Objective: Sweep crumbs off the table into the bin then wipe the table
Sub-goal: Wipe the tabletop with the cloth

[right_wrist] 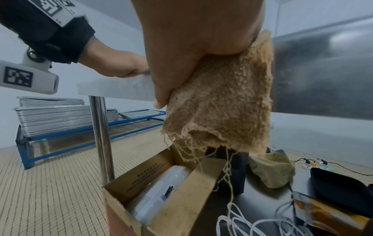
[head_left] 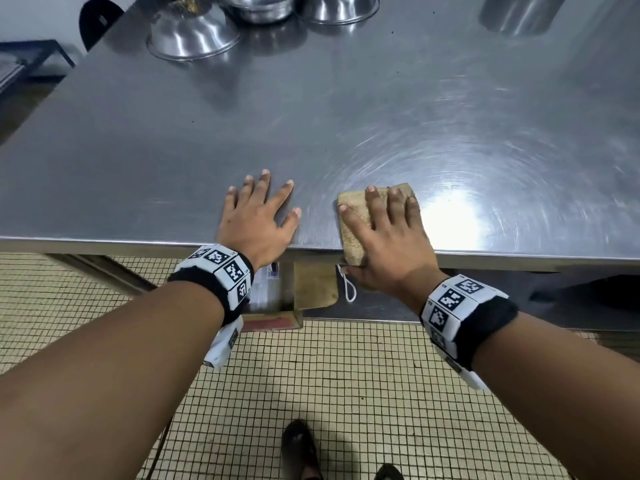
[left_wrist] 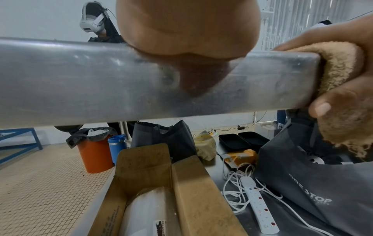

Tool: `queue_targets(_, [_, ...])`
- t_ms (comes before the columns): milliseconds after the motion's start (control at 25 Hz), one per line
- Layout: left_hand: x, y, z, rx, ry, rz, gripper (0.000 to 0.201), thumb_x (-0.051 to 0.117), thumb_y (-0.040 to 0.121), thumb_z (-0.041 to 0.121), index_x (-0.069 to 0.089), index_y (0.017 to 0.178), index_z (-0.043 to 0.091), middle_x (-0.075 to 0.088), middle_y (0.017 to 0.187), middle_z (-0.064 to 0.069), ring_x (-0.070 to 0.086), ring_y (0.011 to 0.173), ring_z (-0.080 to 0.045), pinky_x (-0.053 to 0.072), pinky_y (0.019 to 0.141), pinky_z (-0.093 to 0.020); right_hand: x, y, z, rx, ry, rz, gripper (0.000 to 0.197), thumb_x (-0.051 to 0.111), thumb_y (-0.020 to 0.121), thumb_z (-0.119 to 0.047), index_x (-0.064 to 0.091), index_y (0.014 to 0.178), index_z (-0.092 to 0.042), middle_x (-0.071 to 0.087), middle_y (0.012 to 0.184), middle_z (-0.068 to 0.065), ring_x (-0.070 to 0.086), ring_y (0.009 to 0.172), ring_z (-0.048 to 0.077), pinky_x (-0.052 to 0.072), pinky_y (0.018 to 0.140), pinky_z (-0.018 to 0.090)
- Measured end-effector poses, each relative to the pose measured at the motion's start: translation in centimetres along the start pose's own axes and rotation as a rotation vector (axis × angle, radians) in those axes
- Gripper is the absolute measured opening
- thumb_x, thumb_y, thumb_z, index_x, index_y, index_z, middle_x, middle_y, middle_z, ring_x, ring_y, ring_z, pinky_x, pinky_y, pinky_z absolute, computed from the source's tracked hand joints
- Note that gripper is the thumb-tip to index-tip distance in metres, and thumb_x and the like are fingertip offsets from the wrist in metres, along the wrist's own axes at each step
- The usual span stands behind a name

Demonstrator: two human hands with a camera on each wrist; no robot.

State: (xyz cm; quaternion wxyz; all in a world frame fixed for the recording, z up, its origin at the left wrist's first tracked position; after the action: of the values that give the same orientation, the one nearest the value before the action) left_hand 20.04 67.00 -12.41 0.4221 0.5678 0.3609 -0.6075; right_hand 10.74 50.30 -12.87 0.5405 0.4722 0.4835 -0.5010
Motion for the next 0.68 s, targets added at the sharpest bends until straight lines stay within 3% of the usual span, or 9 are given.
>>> queue_targets(280, [0.0,-0.1,-0.4,0.021,-0.05,-0.023,0.06,0.024,0.095,0.06,0.019,0.152,0.039,0.007,0.164,-0.001,0.003,0.15,-0.021,-0.001,0.122,-0.043,-0.3,1.4,-3.0,-0.001,0.054,-0.025,0.097,0.053,0.077,-0.072,0.004,0.15,-0.03,-0.001,0.158,0.022,0.003,0.142,0.051,0.006,0.113,0.065])
queue_targets(480, [-0.2,0.2,-2.4,0.01,-0.052,-0.026,0.06,0.026,0.096,0.059,0.021,0.152,0.039,0.008,0.163,-0.001,0.005,0.15,-0.022,0.0,0.122,-0.043,-0.9,2.7,-4.6,-0.019,0.102,-0.056,0.092,0.031,0.079,-0.083,0.003,0.151,-0.033,-0.004,0.159,0.021,-0.001,0.143,0.049,0.002,0.113,0.065])
queue_targets(680, [-0.6,0.9,-4.5,-0.014,-0.044,-0.029,0.059,0.027,0.096,0.059,0.022,0.151,0.04,0.01,0.163,0.0,0.006,0.15,-0.022,0.001,0.121,-0.044,-1.5,4.6,-5.6,-0.003,0.213,-0.085,0.078,0.014,0.083,-0.08,0.013,0.15,-0.04,-0.003,0.161,0.014,-0.003,0.145,0.043,-0.002,0.114,0.063])
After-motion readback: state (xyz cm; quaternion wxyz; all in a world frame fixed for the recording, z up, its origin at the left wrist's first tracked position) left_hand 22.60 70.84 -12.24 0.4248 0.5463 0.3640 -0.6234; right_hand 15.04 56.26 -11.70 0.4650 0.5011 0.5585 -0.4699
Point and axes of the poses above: each hand's wrist, its own y-axis towards the middle knuckle, its own x-axis out of the palm, z = x × y, the point moved 10 cm from there along y, towards the middle knuckle
